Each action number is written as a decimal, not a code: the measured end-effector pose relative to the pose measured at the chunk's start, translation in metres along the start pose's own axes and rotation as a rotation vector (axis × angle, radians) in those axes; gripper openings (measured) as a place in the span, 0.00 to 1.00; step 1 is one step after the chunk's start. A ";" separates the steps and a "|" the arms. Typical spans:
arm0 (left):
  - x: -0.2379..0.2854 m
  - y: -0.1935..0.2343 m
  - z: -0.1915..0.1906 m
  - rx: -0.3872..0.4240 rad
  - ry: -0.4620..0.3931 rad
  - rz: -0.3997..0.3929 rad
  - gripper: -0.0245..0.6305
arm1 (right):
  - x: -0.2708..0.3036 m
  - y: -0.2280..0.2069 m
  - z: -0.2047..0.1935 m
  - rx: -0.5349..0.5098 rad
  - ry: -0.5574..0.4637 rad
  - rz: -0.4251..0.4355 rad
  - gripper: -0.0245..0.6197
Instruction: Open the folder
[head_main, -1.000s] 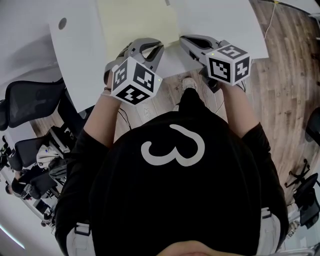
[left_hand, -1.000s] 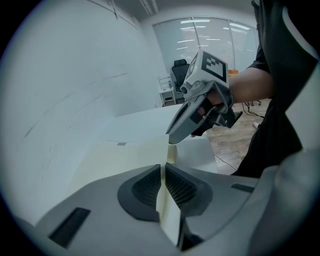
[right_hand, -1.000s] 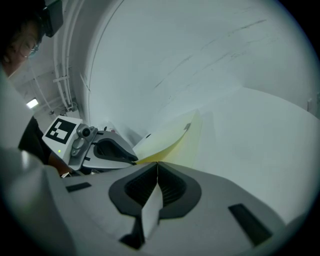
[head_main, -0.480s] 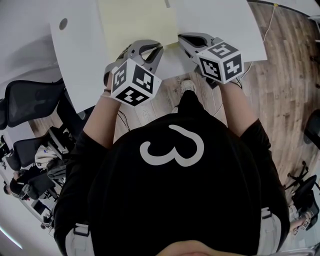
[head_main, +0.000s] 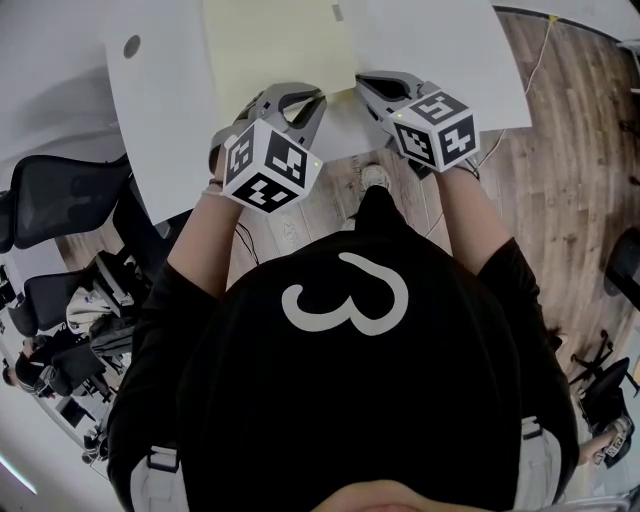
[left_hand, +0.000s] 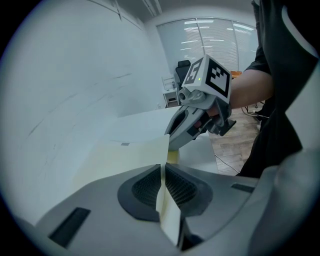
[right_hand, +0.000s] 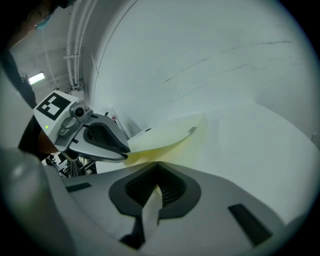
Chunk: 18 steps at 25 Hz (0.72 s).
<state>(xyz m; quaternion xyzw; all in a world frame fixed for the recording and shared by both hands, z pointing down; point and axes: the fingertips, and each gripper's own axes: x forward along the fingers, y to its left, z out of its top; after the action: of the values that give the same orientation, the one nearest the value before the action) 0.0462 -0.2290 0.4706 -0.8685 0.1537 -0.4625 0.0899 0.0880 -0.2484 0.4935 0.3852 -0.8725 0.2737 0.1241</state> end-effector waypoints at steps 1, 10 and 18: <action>0.000 0.000 0.000 -0.001 0.001 0.001 0.09 | 0.000 0.000 0.000 -0.002 0.001 0.002 0.08; -0.001 0.002 0.001 -0.004 0.006 0.008 0.09 | 0.001 0.000 -0.001 -0.005 -0.002 -0.001 0.07; -0.005 0.004 0.004 -0.015 -0.001 0.023 0.08 | 0.000 -0.001 -0.002 -0.008 -0.004 -0.025 0.07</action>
<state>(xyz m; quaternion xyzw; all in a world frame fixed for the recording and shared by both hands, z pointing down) 0.0463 -0.2311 0.4631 -0.8677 0.1672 -0.4596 0.0891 0.0888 -0.2480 0.4951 0.3960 -0.8691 0.2677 0.1273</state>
